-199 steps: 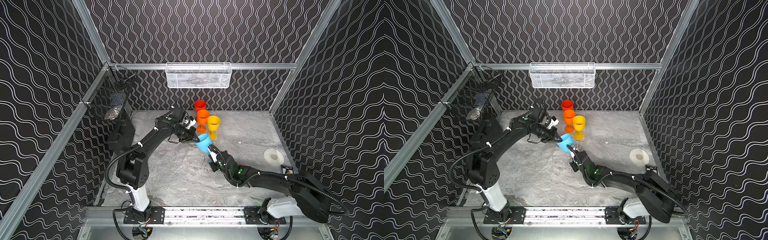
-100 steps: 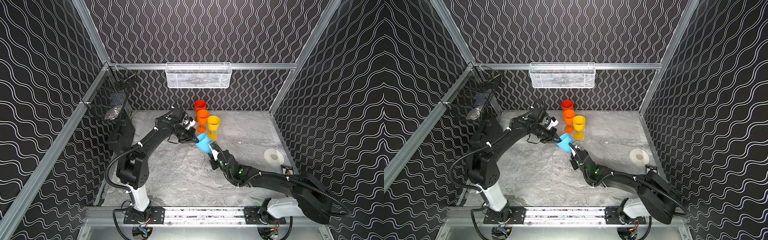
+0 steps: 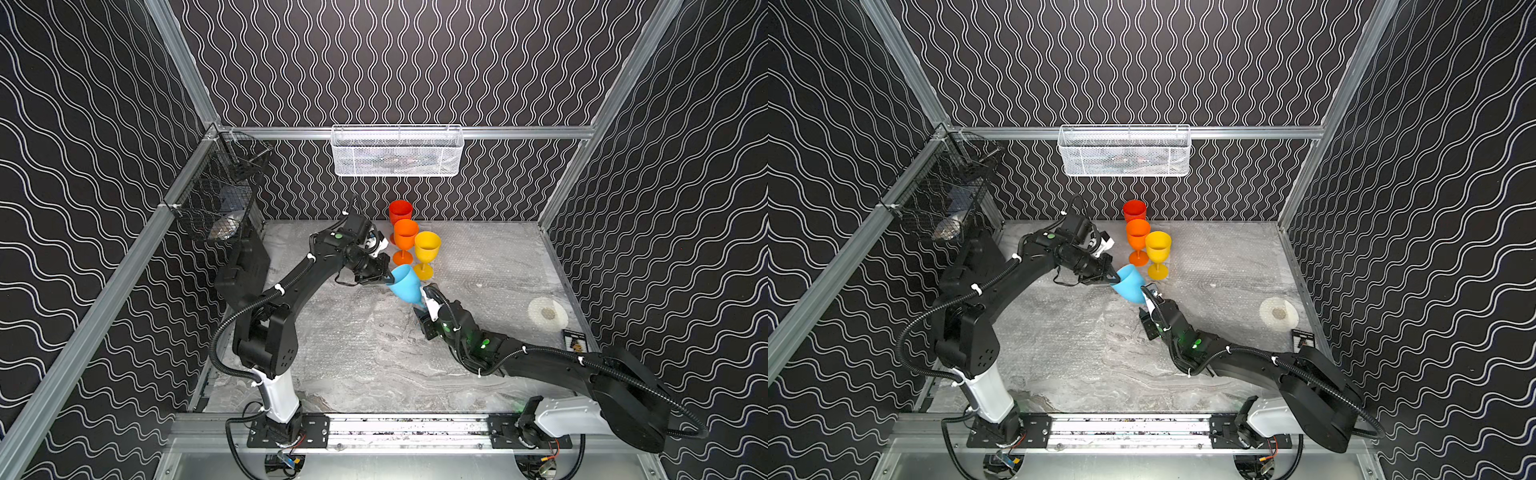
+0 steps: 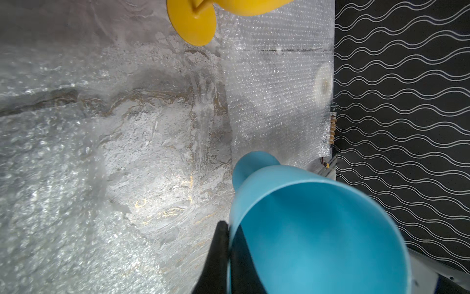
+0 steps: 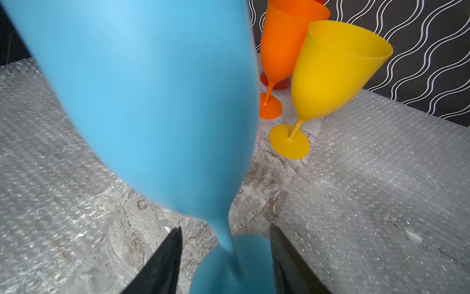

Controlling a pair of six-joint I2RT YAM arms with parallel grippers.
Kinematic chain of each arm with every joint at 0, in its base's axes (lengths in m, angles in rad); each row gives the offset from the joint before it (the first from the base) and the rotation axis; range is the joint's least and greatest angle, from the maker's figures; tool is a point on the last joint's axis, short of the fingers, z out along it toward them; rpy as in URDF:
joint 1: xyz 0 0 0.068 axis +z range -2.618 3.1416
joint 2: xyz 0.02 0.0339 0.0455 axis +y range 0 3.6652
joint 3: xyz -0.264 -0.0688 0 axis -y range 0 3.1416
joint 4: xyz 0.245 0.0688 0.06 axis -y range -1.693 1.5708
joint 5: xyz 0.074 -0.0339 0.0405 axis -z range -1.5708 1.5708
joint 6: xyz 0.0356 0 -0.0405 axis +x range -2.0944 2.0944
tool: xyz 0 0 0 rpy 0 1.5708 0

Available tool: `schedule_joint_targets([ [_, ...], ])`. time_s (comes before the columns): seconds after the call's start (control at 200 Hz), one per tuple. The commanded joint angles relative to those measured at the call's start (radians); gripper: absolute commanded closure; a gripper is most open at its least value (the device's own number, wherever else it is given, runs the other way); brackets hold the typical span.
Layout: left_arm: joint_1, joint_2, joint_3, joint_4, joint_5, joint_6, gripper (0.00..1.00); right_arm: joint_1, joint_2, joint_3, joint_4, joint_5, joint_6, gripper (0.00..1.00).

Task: Unpack wine glasses from bubble wrap
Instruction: Place the wine glass at the center of the board.

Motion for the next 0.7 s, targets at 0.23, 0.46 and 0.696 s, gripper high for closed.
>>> schedule_joint_targets([
  [0.23, 0.002, -0.021, 0.054, -0.064, -0.19, 0.061, 1.0, 0.0, -0.05, -0.021, 0.047, -0.008, 0.029, 0.42],
  [0.46, 0.001, -0.039, 0.087, -0.069, -0.4, 0.06, 1.0, -0.002, -0.087, -0.034, 0.042, 0.051, 0.052, 0.42],
  [0.696, -0.001, -0.063, 0.03, 0.091, -0.544, 0.004, 1.0, -0.002, -0.139, -0.071, 0.064, 0.107, 0.09, 0.41],
])
